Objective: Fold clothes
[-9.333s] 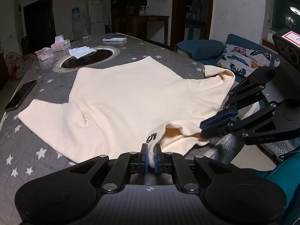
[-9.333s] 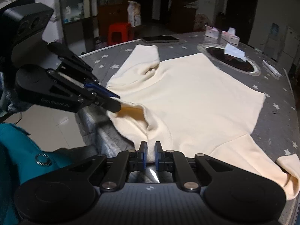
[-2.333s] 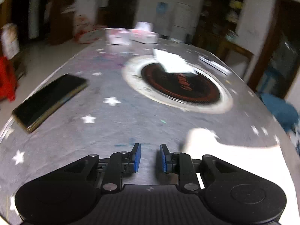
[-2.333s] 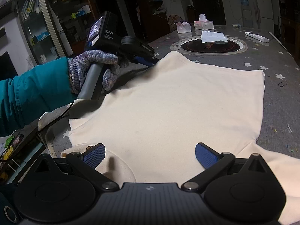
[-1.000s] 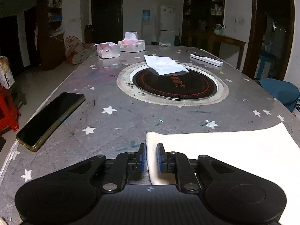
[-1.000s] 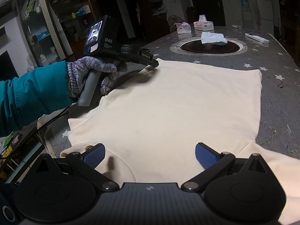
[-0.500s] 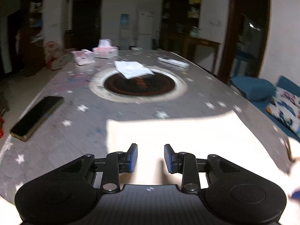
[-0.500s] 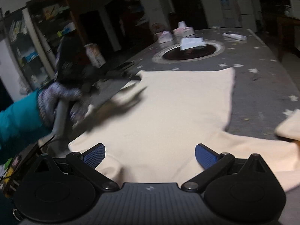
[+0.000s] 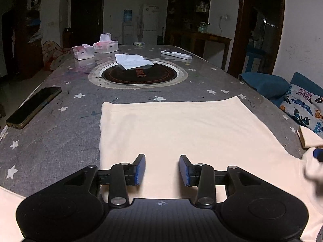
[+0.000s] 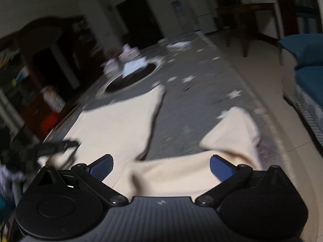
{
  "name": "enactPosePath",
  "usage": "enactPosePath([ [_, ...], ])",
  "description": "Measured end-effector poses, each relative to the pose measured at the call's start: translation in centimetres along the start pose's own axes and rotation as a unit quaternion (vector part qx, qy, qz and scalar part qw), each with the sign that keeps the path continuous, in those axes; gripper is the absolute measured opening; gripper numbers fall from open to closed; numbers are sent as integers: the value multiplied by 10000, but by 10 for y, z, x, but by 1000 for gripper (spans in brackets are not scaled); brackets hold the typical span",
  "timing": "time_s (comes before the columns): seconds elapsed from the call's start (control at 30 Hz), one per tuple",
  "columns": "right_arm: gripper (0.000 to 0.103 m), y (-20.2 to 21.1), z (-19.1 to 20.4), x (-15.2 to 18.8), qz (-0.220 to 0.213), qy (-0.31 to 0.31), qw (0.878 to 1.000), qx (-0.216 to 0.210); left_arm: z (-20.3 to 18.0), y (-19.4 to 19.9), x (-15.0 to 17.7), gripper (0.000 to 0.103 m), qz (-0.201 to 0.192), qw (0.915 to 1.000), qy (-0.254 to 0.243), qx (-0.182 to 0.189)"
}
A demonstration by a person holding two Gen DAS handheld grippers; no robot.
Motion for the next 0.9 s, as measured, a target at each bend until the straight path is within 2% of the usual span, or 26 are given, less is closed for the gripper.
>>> enactPosePath([
  [0.17, 103, 19, -24, -3, -444, -171, 9959, 770, -4, 1, 3, 47, -56, 10000, -37, -57],
  [0.27, 103, 35, -32, 0, -666, -78, 9863, 1508, -5, 1, 3, 51, -68, 10000, -48, -49],
  [0.33, 103, 44, -37, 3, -672, -4, 9823, 1746, -6, 1, 3, 53, -78, 9999, -66, -52],
  [0.47, 103, 50, -40, 5, -616, 71, 9822, 1776, -7, 1, 4, 56, -99, 9999, -101, -58],
  [0.57, 103, 46, -33, 4, -613, 272, 9850, 1593, -9, 1, 5, 58, -114, 9998, -126, -65],
  [0.77, 103, 18, -22, 0, -311, 661, 9909, 1134, -7, 1, 6, 61, -114, 9998, -119, -113],
  [0.9, 103, 12, -39, -5, -202, 456, 9898, 1335, -8, 0, 6, 63, -115, 9997, -160, -157],
])
Point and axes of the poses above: each gripper's, at about its wrist camera, not at the fingertips, and y roughly against the way its jaws point, z to its left, x to its underside, the point moved 2 cm from there along -y, roughly the way its jaws point, and after that the axes turned 11 degrees about -x, right-handed, at the moved point
